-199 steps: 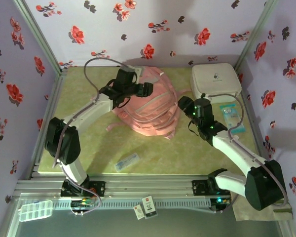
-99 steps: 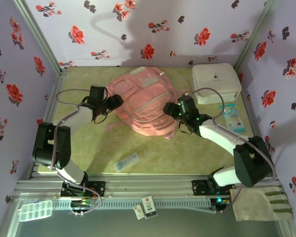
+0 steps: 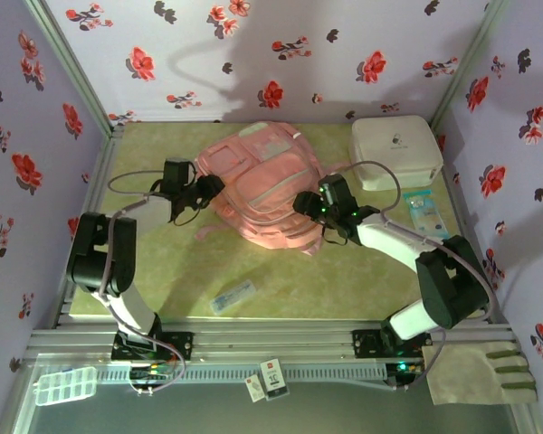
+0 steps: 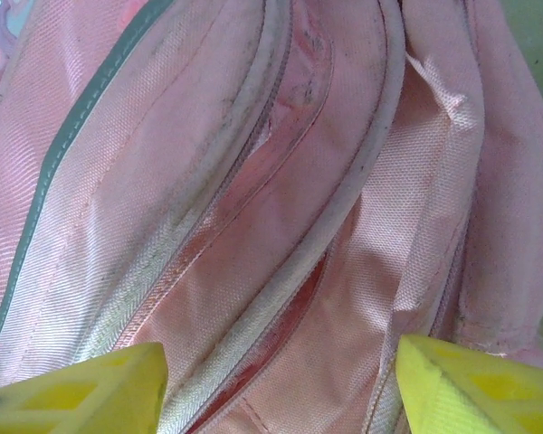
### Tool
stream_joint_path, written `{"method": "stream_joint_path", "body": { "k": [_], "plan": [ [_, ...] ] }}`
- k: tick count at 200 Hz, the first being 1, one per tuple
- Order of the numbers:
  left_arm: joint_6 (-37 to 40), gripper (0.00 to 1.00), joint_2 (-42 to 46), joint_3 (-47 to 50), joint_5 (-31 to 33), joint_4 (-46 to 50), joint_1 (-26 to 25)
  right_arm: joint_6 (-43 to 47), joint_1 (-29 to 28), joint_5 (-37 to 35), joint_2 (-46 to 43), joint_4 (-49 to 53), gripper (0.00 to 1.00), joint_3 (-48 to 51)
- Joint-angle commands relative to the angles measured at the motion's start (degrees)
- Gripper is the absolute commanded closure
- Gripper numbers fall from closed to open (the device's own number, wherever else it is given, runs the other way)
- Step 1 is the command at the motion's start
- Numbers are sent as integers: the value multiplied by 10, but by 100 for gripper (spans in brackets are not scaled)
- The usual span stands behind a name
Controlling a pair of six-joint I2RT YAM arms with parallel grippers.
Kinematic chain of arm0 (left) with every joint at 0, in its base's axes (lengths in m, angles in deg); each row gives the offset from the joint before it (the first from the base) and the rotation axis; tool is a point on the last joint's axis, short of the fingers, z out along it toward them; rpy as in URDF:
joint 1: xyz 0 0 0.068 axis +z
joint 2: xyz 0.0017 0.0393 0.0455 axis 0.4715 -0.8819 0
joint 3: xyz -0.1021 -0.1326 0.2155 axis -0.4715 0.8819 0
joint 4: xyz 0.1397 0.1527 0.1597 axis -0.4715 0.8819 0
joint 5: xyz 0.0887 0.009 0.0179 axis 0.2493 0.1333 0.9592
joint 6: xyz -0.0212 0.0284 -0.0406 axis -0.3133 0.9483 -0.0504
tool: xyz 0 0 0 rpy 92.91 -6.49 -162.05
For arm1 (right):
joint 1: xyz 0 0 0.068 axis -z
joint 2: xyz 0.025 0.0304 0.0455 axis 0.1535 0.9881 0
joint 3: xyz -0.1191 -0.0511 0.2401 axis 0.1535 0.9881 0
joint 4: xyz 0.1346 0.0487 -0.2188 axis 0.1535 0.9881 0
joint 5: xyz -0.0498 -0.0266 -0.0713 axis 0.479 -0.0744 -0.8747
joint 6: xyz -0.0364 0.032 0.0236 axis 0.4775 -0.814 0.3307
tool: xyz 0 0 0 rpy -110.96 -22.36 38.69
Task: Pack the student bag
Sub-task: Rotate the student bag at the top-center of the table.
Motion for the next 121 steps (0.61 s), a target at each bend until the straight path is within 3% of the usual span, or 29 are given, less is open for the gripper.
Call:
{"method": "stream_joint_path", "body": {
  "k": [1,39,94,121],
  "plan": [
    [-21,64,-18,5,-35,-40,6,3,-4,7,17,-16,34,-19],
    [-38,72,-39,-1,-54,-65,7,35,-3,-1,46,-13,39,-46],
    [-79,99,-14,42,-57,-152,7,82,14,-8,130,-19,43,-129],
    [-105,100,16,80,-49,-179,10,92,23,24,186,-25,44,-190]
  ]
}}
